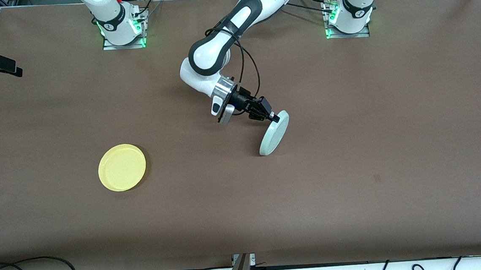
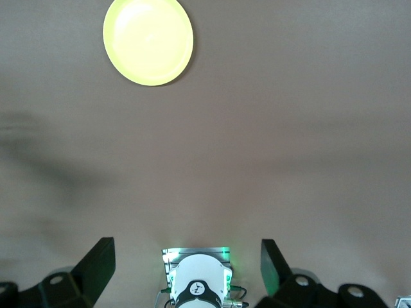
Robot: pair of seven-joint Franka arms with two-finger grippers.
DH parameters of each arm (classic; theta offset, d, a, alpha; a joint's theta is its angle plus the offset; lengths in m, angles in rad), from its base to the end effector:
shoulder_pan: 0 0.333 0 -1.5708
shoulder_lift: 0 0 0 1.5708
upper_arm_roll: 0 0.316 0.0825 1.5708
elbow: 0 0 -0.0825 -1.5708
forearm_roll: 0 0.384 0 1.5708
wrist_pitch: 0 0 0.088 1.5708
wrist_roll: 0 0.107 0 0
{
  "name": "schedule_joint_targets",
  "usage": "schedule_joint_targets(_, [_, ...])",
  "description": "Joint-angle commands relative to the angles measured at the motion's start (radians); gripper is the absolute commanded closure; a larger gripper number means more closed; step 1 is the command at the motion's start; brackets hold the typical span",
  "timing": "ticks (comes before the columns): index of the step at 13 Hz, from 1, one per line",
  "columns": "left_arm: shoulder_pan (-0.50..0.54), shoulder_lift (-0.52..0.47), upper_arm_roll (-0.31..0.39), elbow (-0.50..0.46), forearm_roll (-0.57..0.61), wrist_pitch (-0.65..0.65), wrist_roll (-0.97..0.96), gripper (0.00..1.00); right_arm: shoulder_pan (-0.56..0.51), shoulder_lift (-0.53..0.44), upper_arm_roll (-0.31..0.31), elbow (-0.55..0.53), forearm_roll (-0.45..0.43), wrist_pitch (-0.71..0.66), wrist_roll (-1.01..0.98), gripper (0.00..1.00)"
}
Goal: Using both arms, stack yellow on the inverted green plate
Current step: 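Carry the green plate on edge toward the table middle with the left gripper, then lower the green plate upside down onto the table and open the left gripper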
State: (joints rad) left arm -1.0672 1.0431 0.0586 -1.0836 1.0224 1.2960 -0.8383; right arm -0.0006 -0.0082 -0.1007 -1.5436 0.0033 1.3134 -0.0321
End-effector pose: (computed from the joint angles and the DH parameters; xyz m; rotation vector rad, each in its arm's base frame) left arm 0.4529 -0.5418 0.2089 -1.8110 0.3206 -0.4619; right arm 0.5204 -0.0527 0.6219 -3.1018 0.1065 0.3448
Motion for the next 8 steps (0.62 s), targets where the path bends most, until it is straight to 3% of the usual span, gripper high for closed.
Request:
schedule_joint_targets(1, [-0.011, 0.017, 0.009, 0.034, -0.016, 0.005, 0.015, 1.00, -0.010, 0.005, 0.003, 0.017, 0.020, -0.011, 0.008, 0.00])
schedule_joint_targets(8, [-0.037, 0.035, 0.015, 0.034, -0.021, 0.014, 0.015, 1.00, -0.010, 0.007, 0.003, 0.017, 0.020, -0.009, 0.008, 0.00])
